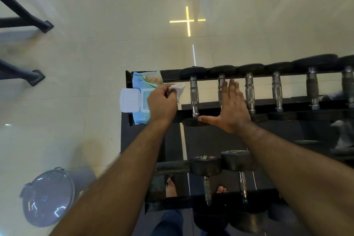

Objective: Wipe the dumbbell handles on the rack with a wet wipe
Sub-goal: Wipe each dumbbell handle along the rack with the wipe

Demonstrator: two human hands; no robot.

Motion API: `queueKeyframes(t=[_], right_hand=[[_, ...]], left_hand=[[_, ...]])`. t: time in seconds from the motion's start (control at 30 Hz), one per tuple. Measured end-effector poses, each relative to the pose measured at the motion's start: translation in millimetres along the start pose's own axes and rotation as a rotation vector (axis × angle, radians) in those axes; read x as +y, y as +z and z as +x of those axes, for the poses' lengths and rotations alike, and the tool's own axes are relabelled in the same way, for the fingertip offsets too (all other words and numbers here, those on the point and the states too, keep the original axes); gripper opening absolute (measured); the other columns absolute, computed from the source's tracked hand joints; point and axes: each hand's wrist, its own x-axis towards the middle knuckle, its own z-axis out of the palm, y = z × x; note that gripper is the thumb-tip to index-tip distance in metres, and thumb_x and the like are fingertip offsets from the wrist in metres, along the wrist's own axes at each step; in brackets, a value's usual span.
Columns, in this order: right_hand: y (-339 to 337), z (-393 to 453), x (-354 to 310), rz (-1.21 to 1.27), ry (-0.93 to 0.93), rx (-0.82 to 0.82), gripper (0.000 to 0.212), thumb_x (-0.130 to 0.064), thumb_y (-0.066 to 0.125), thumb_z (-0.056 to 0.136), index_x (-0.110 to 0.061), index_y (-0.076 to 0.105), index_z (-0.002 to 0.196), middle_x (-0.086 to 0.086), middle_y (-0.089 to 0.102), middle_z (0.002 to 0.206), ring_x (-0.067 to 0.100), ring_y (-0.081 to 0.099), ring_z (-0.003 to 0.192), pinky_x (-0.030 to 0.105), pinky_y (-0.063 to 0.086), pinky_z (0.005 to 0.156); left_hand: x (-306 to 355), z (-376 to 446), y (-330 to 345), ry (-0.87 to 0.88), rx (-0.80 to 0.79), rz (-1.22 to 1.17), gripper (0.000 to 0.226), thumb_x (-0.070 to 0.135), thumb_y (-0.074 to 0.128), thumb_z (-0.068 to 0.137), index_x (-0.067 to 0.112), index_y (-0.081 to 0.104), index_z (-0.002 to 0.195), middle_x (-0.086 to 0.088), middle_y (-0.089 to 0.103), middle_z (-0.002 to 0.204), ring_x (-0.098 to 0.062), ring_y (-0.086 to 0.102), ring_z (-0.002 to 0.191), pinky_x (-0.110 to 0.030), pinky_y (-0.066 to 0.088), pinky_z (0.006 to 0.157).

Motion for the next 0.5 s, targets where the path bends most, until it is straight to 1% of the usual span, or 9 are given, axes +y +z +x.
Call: queueKeyframes(t=[0.07,0.1,0.13,0.23,0.27,0.37,0.4,0.47,0.5], right_hand=[[6,4,-1,0.025,-0.004,-0.063,0.164,-0.114,0.037,0.054,-0.013,-0.036,0.161,0.011,-0.039,0.171,0.029,-0.030,0.160,0.049,-0.001,0.135],[10,4,-1,0.046,-0.003,-0.055,0.166,-0.113,0.041,0.053,-0.014,-0.035,0.162,0.010,-0.038,0.171,0.028,-0.028,0.161,0.048,-0.001,0.135],[12,4,0,0.057,-0.004,-0.032,0.167,-0.114,0.040,0.051,-0.014,-0.035,0.162,0.009,-0.036,0.173,0.027,-0.026,0.162,0.047,-0.001,0.135],[16,3,3,0.061,-0.025,0.014,0.172,-0.120,0.027,0.041,-0.014,-0.032,0.163,0.009,-0.031,0.175,0.027,-0.023,0.163,0.048,-0.001,0.135],[17,3,4,0.064,-0.032,0.019,0.173,-0.120,0.025,0.040,-0.014,-0.032,0.164,0.010,-0.031,0.175,0.027,-0.023,0.163,0.048,0.000,0.135],[18,5,5,0.070,-0.046,0.036,0.174,-0.121,0.021,0.038,-0.012,-0.030,0.165,0.011,-0.029,0.176,0.028,-0.021,0.164,0.050,0.003,0.135],[18,5,5,0.069,-0.053,0.034,0.174,-0.121,0.019,0.038,-0.012,-0.030,0.165,0.011,-0.030,0.175,0.028,-0.021,0.164,0.050,0.003,0.135],[18,4,6,0.071,-0.059,0.024,0.174,-0.121,0.017,0.037,-0.012,-0.030,0.164,0.011,-0.030,0.175,0.028,-0.022,0.164,0.050,0.003,0.135],[17,4,6,0.071,-0.057,0.024,0.175,-0.121,0.017,0.036,-0.011,-0.030,0.164,0.011,-0.030,0.175,0.027,-0.022,0.164,0.050,0.003,0.135]], left_hand=[[3,9,18,0.083,0.050,0.048,0.021,0.020,0.066,0.100,0.017,0.078,0.117,0.009,0.071,0.091,-0.005,0.065,0.082,-0.020,0.053,0.067],[4,13,27,0.124,0.055,0.057,0.024,0.016,0.064,0.100,0.017,0.078,0.119,0.007,0.074,0.090,-0.005,0.065,0.080,-0.022,0.054,0.068],[4,15,35,0.177,0.046,0.077,0.026,0.013,0.062,0.099,0.016,0.077,0.121,0.004,0.076,0.094,-0.007,0.067,0.081,-0.023,0.056,0.072],[-1,17,56,0.413,-0.048,0.257,0.027,0.012,0.065,0.099,0.010,0.075,0.124,-0.006,0.076,0.117,-0.019,0.069,0.106,-0.029,0.056,0.095],[-4,17,61,0.485,-0.080,0.323,0.026,0.012,0.067,0.099,0.008,0.074,0.123,-0.008,0.073,0.121,-0.021,0.067,0.110,-0.031,0.055,0.097],[-9,22,66,0.613,-0.128,0.448,0.022,0.009,0.068,0.098,0.007,0.075,0.118,-0.009,0.068,0.117,-0.023,0.064,0.104,-0.034,0.057,0.090],[-10,23,65,0.666,-0.192,0.500,0.021,0.010,0.068,0.098,0.008,0.075,0.117,-0.009,0.067,0.117,-0.023,0.063,0.105,-0.036,0.058,0.090],[-12,17,57,0.749,-0.468,0.657,0.022,0.017,0.069,0.097,0.014,0.074,0.118,-0.005,0.065,0.121,-0.021,0.060,0.110,-0.039,0.057,0.095],[-12,14,52,0.752,-0.609,0.747,0.024,0.022,0.071,0.096,0.016,0.074,0.119,-0.004,0.063,0.121,-0.019,0.058,0.111,-0.039,0.055,0.096]])
